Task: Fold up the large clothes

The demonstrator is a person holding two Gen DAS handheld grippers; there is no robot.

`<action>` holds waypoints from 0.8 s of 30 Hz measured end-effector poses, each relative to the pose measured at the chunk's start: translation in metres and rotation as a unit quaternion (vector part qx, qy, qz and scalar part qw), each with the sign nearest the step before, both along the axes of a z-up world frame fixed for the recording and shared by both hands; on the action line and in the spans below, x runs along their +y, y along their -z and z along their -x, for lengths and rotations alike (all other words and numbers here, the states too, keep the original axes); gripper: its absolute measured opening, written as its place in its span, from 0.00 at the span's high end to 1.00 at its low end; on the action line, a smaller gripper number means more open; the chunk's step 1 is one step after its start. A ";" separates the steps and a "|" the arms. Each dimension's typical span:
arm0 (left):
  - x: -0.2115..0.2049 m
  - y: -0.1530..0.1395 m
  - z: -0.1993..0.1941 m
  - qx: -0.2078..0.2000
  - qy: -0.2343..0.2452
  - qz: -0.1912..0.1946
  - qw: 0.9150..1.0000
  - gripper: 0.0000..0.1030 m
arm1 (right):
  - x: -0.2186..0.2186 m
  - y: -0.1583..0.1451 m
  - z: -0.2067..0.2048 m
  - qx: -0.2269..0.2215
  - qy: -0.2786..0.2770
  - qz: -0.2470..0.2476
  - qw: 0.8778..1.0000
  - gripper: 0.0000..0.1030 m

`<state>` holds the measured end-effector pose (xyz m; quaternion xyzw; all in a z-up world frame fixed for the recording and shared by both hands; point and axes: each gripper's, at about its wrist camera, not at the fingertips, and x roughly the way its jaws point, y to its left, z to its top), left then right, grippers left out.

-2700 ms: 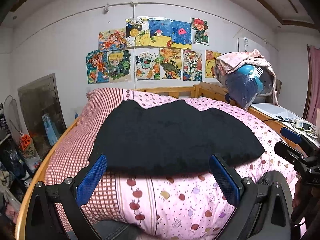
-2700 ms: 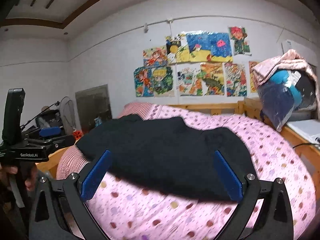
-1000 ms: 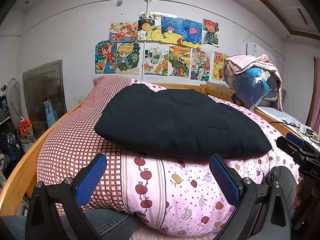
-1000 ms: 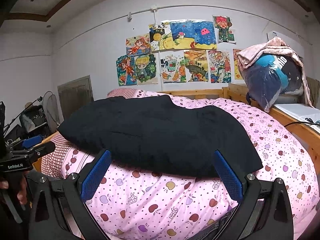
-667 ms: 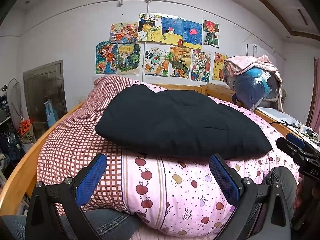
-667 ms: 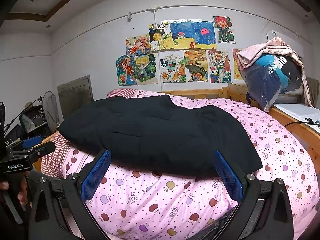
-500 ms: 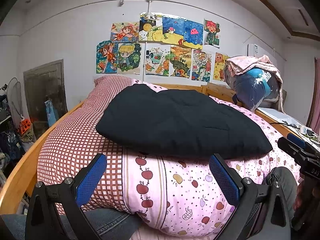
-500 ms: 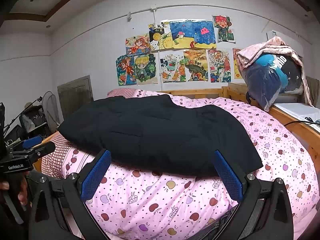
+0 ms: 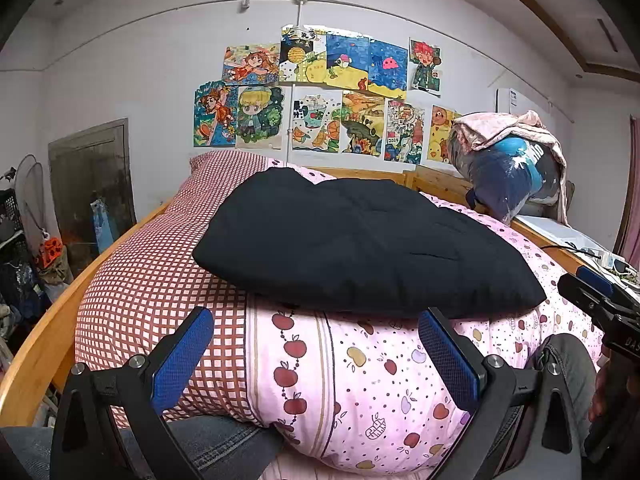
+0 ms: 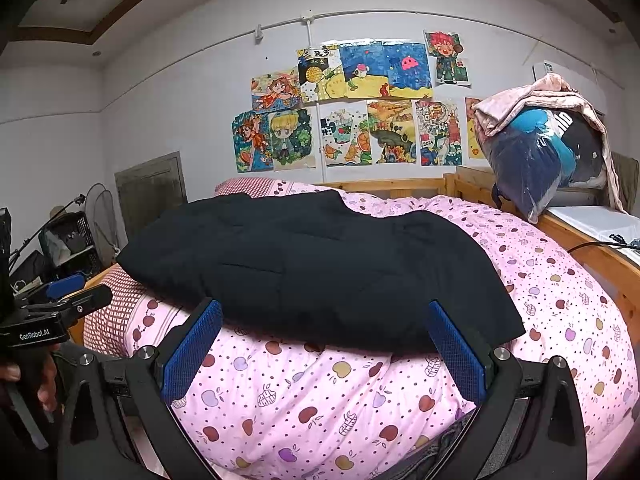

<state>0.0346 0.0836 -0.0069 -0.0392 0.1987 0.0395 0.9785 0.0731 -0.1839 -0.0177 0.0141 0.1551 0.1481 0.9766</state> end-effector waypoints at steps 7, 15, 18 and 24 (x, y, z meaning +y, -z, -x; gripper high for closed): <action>0.000 0.000 0.000 0.000 0.000 0.000 1.000 0.00 | 0.000 0.001 0.001 0.000 0.001 -0.001 1.000 0.03; -0.001 0.000 0.001 -0.001 -0.001 0.000 1.000 0.00 | 0.000 0.001 0.001 -0.001 0.001 0.000 1.000 0.03; -0.001 0.000 0.000 0.000 0.000 0.000 1.000 0.00 | 0.001 0.001 0.001 0.000 0.001 0.000 1.000 0.03; -0.001 0.000 0.001 -0.001 0.000 0.000 1.000 0.00 | 0.001 0.001 0.002 0.000 0.002 0.000 1.000 0.03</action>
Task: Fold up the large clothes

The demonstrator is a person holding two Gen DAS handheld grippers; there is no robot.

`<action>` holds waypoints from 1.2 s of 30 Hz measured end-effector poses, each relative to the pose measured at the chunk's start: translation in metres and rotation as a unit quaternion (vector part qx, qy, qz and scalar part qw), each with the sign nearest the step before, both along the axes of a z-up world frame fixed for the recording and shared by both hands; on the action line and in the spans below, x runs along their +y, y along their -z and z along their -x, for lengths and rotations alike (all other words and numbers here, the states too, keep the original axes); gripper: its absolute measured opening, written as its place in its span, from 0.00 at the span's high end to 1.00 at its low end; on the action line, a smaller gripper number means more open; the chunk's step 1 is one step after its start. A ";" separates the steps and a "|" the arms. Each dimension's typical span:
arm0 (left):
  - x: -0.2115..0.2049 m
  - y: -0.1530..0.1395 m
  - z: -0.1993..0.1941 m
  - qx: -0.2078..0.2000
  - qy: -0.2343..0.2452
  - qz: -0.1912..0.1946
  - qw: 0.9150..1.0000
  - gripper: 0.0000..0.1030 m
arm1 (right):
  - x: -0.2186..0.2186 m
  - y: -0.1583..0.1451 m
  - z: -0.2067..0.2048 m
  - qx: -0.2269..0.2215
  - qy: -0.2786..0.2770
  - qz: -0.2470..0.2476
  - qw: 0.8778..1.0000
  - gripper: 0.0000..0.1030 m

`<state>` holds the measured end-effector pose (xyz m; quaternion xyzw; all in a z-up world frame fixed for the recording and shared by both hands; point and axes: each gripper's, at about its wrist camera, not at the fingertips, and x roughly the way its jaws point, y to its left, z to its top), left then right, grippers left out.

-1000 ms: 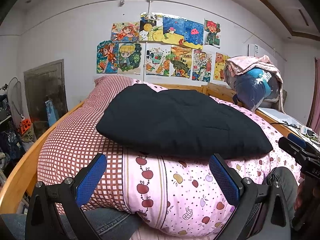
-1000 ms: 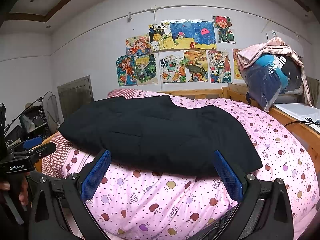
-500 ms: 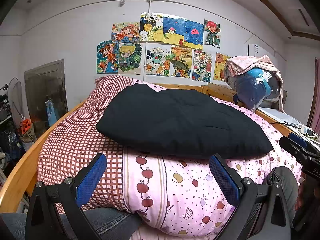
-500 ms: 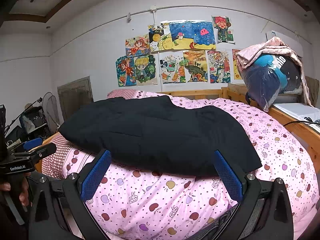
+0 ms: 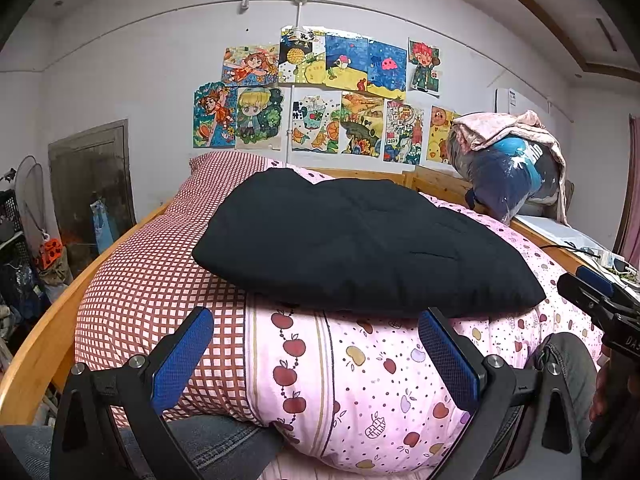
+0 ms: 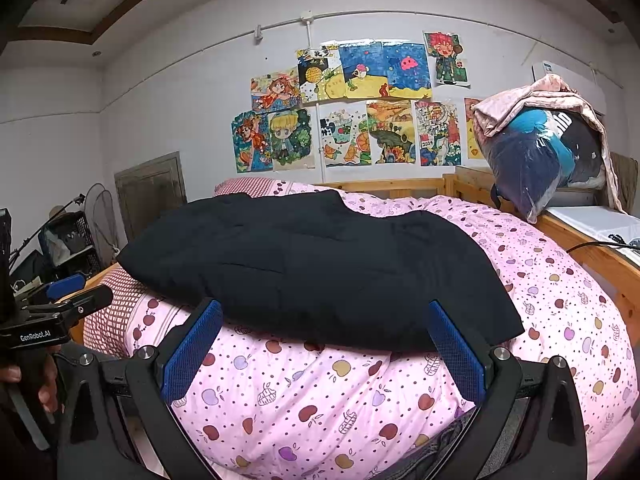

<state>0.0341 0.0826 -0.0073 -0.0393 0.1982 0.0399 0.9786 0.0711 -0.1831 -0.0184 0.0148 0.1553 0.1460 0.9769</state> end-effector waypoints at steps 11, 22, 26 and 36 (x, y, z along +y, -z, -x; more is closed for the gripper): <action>0.000 0.000 0.001 -0.001 0.000 0.000 1.000 0.00 | -0.001 0.000 0.000 0.000 0.000 0.000 1.000 0.03; -0.001 -0.003 0.003 -0.005 0.001 0.000 1.000 0.00 | 0.000 0.000 0.000 0.000 0.000 0.000 1.000 0.03; 0.000 -0.003 0.003 -0.007 0.000 0.000 1.000 0.00 | 0.000 0.000 0.000 0.000 -0.001 0.000 1.000 0.03; -0.001 -0.004 0.003 -0.009 0.000 -0.003 1.000 0.00 | 0.001 0.000 0.001 0.001 0.000 0.001 1.000 0.03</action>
